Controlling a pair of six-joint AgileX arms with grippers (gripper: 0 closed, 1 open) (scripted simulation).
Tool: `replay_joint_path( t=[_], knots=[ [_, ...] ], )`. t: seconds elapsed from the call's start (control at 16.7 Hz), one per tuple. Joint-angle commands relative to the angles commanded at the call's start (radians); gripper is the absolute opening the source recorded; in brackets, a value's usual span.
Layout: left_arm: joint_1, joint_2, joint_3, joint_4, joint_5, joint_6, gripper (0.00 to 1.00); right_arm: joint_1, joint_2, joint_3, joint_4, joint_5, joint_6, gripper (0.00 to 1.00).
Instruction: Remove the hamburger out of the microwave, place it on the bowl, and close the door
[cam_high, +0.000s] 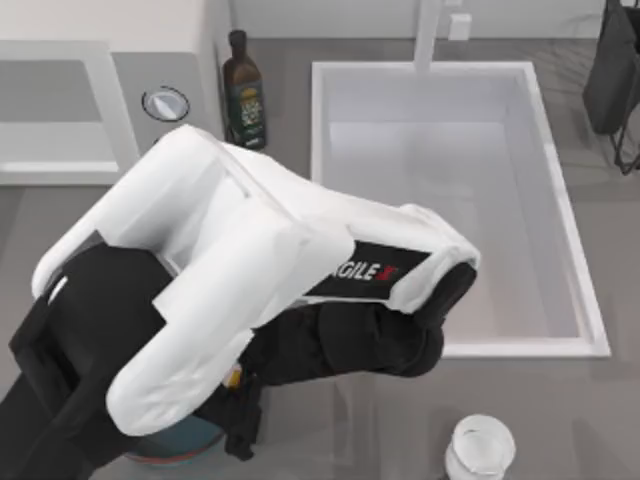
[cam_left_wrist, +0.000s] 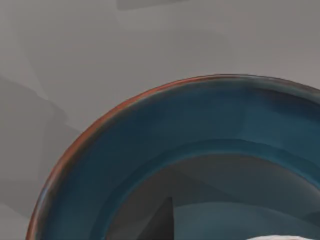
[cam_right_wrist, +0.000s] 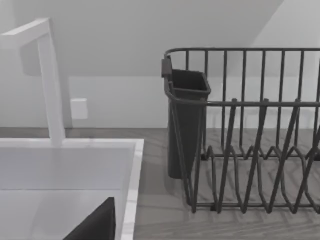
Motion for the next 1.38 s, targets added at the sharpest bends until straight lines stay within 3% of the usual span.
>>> replay_joint_path(
  t=[0.24,0.78,1.08,1.38],
  knots=[
    [0.012,0.011,0.014,0.027,-0.011,-0.001,0.0,0.0,0.0,0.0,0.0,0.0,0.0,1.0],
    [0.064,-0.035,-0.17,0.168,-0.056,0.042,0.0,0.0,0.0,0.0,0.0,0.0,0.0,1.0],
    [0.067,-0.029,-0.181,0.179,-0.056,0.046,0.0,0.0,0.0,0.0,0.0,0.0,0.0,1.0],
    [0.067,-0.029,-0.181,0.179,-0.056,0.046,0.38,0.0,0.0,0.0,0.0,0.0,0.0,1.0]
  ],
)
